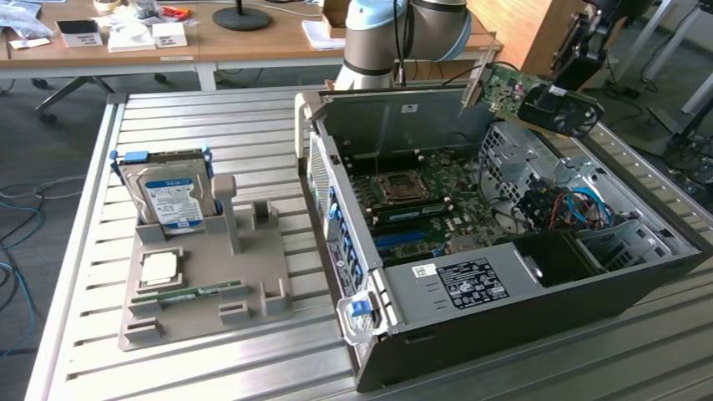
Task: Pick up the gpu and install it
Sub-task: 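Insert the gpu into the slot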
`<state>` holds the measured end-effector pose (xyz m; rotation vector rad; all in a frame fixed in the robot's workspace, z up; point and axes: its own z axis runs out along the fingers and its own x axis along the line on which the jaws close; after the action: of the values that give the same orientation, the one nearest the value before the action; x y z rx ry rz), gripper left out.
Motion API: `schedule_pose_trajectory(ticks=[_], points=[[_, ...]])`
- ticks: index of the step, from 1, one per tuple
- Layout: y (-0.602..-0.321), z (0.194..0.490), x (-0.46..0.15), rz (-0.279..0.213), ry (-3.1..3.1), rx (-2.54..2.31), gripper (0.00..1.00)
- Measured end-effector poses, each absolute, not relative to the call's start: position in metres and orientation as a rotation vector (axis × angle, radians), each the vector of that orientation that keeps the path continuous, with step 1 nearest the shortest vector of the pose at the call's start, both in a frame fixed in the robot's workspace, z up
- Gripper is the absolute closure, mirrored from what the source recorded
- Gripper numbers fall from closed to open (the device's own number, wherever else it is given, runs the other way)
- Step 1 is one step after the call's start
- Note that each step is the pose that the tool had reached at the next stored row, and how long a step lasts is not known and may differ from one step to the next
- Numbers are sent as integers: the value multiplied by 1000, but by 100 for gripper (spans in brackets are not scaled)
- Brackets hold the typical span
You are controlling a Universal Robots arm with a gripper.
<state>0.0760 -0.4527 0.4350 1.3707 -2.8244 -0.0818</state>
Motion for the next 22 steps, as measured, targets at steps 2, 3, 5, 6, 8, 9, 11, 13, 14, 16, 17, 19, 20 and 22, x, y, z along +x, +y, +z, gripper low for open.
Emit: schedule_pose_trajectory(ticks=[2,3,5,6,8,9,11,13,14,16,17,19,20,22], points=[[-453,435,76,-82,-2806,1406,73],[-453,435,76,-82,-2797,1423,73],[-453,435,76,-82,-2778,1459,73],[-453,435,76,-82,-2768,1477,73],[-453,435,76,-82,-2748,1513,73],[-453,435,76,-82,-2737,1531,73],[-453,435,76,-82,-2718,1564,73],[-453,435,76,-81,-2698,1597,73],[-453,435,76,-81,-2688,1613,73],[-453,435,76,-81,-2666,1648,73],[-453,435,76,-81,-2656,1664,73],[-453,435,76,-81,-2635,1695,73],[-453,435,76,-81,-2625,1711,73],[-453,435,76,-81,-2602,1744,73]])
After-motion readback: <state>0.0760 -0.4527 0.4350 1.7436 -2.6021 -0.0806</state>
